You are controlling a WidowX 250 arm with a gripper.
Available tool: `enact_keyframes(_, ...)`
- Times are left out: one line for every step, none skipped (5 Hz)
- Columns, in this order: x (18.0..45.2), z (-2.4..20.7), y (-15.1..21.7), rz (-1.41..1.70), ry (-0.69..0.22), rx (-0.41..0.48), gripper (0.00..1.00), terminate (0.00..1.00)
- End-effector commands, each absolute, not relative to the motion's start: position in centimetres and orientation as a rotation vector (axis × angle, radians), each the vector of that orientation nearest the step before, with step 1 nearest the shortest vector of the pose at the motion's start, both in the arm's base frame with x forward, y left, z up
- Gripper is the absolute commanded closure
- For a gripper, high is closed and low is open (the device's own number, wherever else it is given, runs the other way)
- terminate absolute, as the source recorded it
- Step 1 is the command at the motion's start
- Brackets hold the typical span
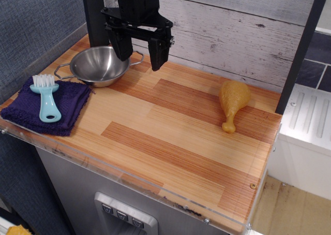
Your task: Place the chicken on the inner edge of the table.
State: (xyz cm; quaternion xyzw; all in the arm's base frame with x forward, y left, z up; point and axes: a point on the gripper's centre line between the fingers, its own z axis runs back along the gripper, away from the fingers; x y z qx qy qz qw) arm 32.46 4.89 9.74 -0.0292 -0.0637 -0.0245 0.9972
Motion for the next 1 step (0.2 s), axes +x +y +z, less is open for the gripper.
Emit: enact_keyframes(32.18, 11.53, 5.58, -0.039, -0.184, -0.042, 0.00, 1.00)
